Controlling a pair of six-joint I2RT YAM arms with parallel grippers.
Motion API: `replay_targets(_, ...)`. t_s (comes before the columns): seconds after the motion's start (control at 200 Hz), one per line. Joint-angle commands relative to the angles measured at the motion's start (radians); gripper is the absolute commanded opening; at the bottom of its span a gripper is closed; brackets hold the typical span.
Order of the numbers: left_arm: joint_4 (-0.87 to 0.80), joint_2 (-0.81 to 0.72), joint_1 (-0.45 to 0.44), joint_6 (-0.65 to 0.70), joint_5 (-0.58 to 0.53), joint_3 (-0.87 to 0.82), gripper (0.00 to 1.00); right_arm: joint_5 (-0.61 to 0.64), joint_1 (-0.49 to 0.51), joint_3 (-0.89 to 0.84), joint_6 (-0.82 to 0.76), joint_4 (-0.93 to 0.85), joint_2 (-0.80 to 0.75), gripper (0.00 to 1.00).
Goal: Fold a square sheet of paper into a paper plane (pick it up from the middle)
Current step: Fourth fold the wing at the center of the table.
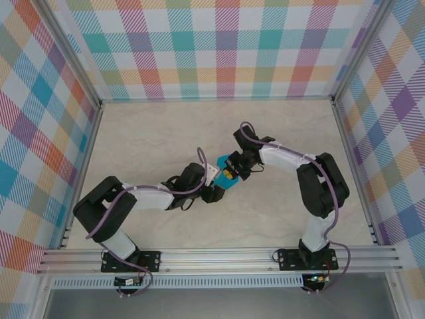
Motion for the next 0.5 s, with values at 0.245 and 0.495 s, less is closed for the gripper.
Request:
replay_targets(0.245,0.067,0.042,-0.022,0.084,-0.064,0.024,0.48,-0.030,-0.022,0.014,0.001,-0.044,0.004,0.28)
replay_targets(0.495,0.085,0.042,-0.022,0.102,-0.036,0.012,0.49,-0.046,-0.036,0.027,-0.024,-0.047,0.030,0.15)
